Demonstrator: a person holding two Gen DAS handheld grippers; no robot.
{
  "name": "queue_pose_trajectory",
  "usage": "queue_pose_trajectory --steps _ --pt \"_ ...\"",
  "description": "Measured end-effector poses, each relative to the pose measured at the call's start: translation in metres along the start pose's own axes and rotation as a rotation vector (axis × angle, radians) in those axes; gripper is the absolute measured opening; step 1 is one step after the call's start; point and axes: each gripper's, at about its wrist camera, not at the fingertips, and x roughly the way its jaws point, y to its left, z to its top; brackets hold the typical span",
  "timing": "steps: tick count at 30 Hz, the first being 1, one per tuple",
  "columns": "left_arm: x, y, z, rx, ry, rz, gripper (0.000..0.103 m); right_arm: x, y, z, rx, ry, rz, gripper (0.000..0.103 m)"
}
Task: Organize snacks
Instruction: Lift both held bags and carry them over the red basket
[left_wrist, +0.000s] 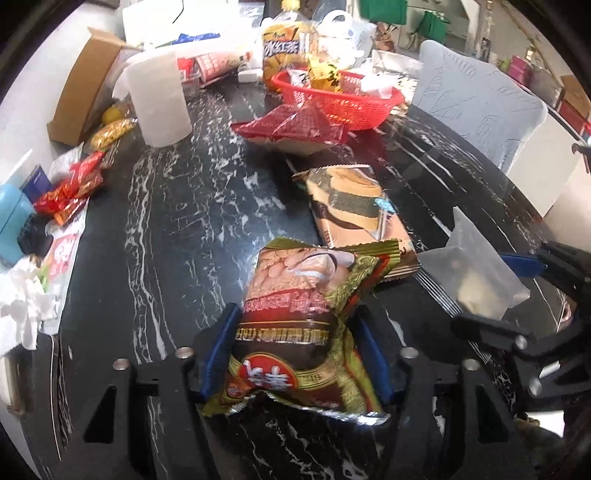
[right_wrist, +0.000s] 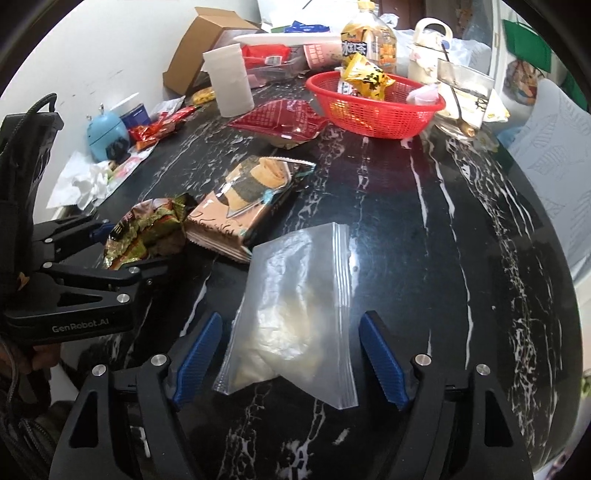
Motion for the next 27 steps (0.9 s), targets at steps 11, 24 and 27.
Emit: queue_pose_trajectory --steps 11,24,27 --pt "-0.005 -0.002 -0.002 0.008 -0.009 -0.038 0.051 -0.003 -0.001 -0.002 0.003 -0.031 -0.005 0.042" --pt "-0.013 -0.018 -0.003 -0.003 0.002 -0.156 0.048 -0.015 -0.008 -0.014 0.081 -0.065 0.074 0.041" --pt "-0.017 -0.023 -0.003 0.009 -0.008 -0.164 0.048 -0.019 -0.009 -0.018 0.088 -0.074 0.069 0.040"
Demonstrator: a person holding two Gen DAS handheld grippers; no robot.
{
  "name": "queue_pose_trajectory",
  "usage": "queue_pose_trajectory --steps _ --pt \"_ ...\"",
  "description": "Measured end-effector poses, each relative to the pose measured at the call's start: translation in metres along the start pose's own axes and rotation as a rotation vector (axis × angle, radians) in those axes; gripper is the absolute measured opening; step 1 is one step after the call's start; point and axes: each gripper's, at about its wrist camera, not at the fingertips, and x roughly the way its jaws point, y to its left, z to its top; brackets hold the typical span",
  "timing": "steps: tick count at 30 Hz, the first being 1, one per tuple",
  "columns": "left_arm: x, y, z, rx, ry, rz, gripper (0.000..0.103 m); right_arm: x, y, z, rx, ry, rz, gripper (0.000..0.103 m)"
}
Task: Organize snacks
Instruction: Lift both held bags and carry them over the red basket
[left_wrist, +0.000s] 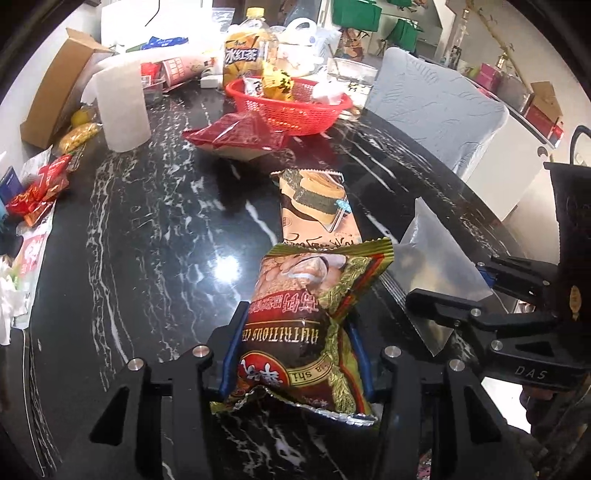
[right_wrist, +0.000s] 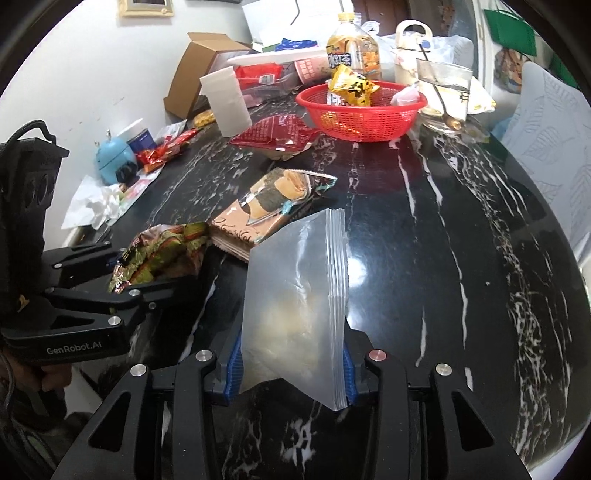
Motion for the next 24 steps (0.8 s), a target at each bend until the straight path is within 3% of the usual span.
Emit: queue_pose_trajectory --steps 7,24 --pt "-0.007 -0.013 -0.001 0.048 -0.022 -0.004 0.048 -0.010 -0.004 -0.008 0.031 -0.022 0.017 0.040" --pt "-0.029 -0.022 0.005 0.046 -0.067 -0.066 0.048 -0.037 -0.003 -0.014 0.050 -0.088 0.035 0.040"
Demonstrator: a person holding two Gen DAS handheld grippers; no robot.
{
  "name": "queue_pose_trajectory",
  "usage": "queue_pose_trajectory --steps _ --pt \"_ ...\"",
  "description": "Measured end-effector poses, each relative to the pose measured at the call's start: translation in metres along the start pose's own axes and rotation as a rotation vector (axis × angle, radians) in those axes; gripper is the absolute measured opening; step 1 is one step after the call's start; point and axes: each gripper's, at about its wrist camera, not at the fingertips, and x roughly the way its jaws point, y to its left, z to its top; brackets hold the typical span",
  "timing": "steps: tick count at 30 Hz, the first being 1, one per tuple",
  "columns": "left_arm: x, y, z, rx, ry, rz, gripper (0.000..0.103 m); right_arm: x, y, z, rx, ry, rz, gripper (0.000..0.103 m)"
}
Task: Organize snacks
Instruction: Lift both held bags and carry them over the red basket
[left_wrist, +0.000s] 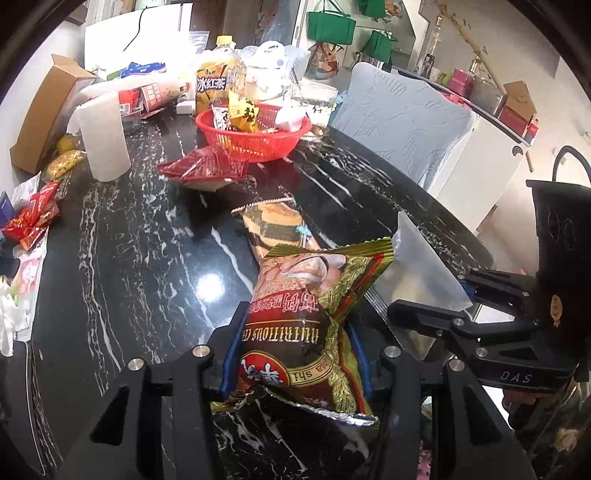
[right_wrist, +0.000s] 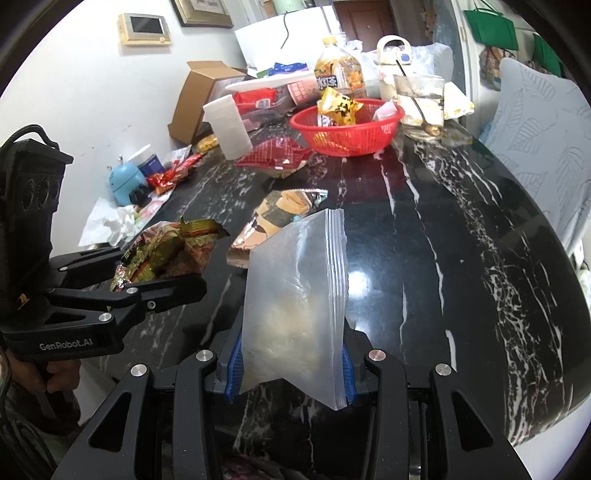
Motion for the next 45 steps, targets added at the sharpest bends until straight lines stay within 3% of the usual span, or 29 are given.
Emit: queue_pose_trajectory --steps 15,22,45 --pt "-0.028 -0.008 0.044 0.033 -0.117 -0.019 0.048 -0.030 0.005 0.031 -0.038 -0.103 -0.007 0.040" --pt "-0.033 -0.009 0.073 0.047 -0.175 -0.028 0.048 -0.038 -0.002 0.061 -0.060 -0.134 -0.068 0.040" --pt "0.020 0.006 0.208 0.066 -0.271 -0.011 0.048 0.009 -0.054 0.179 -0.110 -0.191 -0.194 0.040"
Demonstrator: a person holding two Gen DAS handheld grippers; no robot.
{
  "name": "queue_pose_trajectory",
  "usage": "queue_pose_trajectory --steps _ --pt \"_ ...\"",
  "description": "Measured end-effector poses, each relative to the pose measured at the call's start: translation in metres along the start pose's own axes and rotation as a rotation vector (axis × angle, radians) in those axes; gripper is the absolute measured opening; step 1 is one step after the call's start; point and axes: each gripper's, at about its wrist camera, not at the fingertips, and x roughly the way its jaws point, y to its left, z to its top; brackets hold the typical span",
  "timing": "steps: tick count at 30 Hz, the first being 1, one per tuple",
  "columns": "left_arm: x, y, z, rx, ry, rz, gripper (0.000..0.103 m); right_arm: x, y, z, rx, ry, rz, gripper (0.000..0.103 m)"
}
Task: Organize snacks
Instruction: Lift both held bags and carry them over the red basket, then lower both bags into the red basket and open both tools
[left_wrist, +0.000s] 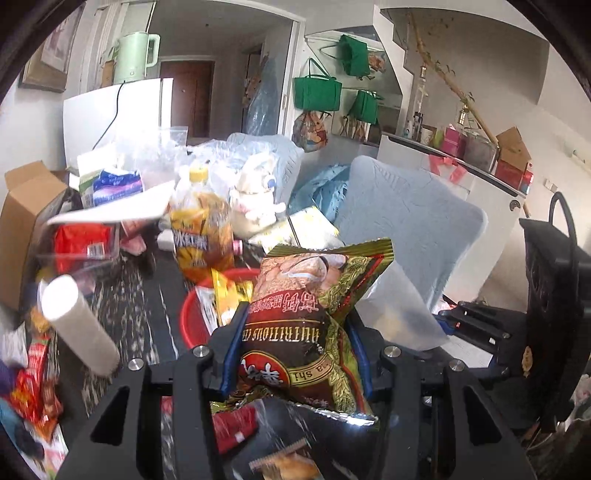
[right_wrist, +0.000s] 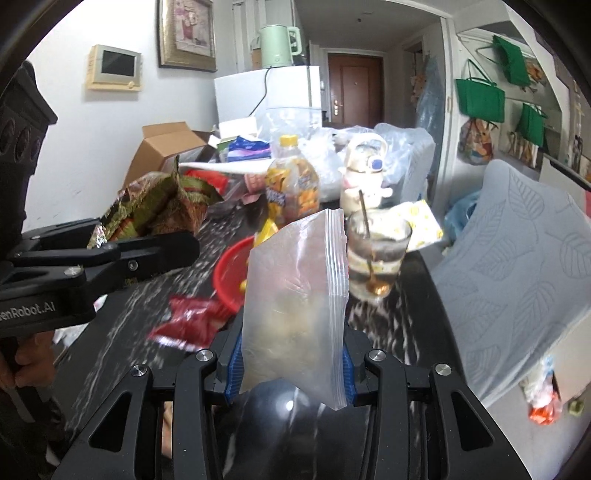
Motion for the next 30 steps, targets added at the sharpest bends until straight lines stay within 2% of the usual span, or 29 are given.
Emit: queue_pose_trajectory --steps 10,16,27,30 --pt "0.045 0.016 0.026 -0.002 -0.016 0.032 0.048 0.055 -0.012 0.039 -0.049 0.004 -0.036 0.040" --pt "0.068 0.039 0.027 -0.029 -0.019 0.105 0.048 0.089 -0.015 0.053 -0.071 0.014 -0.067 0.040" --pt "0.101 0.087 0.019 -0.075 0.054 0.238 0.048 0.138 -0.015 0.059 -0.116 0.067 -0.108 0.040" --pt "0.110 0.094 0.014 -0.082 0.092 0.236 0.048 0.146 -0.017 0.054 -0.103 0.087 -0.105 0.040"
